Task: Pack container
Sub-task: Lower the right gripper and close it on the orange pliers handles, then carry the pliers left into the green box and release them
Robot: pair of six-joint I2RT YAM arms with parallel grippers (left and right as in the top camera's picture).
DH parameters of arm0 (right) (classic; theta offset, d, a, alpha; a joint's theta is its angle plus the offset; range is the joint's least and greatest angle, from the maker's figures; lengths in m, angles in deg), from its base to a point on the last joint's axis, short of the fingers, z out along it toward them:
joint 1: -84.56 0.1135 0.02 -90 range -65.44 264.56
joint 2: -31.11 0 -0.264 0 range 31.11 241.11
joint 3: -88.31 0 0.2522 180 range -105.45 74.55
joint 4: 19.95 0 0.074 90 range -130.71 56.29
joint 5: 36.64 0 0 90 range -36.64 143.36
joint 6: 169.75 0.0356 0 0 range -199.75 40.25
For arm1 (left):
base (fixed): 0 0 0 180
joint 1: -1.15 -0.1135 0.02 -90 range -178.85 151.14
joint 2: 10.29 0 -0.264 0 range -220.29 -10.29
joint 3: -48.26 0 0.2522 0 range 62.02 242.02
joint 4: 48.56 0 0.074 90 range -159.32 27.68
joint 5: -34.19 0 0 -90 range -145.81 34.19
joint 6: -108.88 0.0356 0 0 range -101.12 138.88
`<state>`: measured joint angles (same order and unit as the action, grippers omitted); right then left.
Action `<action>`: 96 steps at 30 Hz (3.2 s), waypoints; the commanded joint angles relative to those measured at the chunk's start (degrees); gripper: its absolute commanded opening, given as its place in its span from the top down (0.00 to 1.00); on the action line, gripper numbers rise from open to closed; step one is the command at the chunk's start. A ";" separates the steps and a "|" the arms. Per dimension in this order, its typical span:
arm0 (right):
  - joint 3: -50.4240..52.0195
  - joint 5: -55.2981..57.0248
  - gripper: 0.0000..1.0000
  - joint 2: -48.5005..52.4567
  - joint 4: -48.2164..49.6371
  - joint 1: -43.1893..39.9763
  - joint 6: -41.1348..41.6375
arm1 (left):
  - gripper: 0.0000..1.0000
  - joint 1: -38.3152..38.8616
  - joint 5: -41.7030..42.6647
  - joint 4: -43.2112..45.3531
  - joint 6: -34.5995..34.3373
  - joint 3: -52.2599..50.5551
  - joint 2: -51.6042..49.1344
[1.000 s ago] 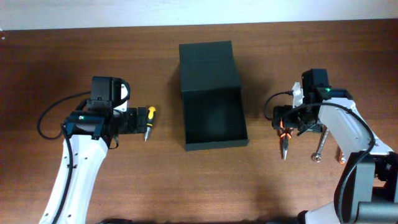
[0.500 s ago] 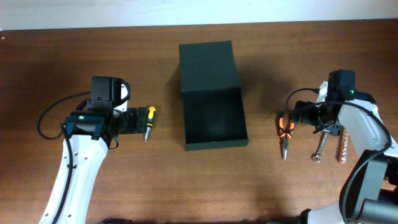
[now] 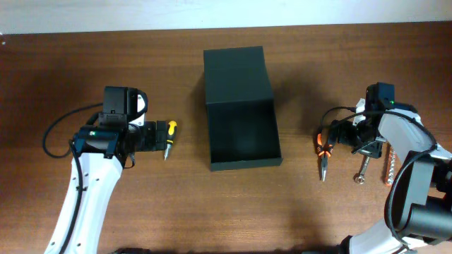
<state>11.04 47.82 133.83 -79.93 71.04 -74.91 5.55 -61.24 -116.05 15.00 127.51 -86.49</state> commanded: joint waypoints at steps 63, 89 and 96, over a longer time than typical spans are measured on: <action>1.38 -1.33 0.02 2.78 4.28 0.04 1.42 | 0.01 -0.17 -0.59 0.79 1.14 1.01 0.20; 5.99 -1.57 0.34 2.78 6.64 0.04 -2.89 | 0.01 -0.17 -0.59 0.76 1.16 1.01 0.20; 5.99 -3.17 0.56 2.78 6.64 0.04 -2.86 | 0.01 -0.17 -0.59 1.03 1.16 1.01 0.20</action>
<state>15.11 47.68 134.66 -73.04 71.04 -78.23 5.55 -61.39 -115.40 15.02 127.51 -86.49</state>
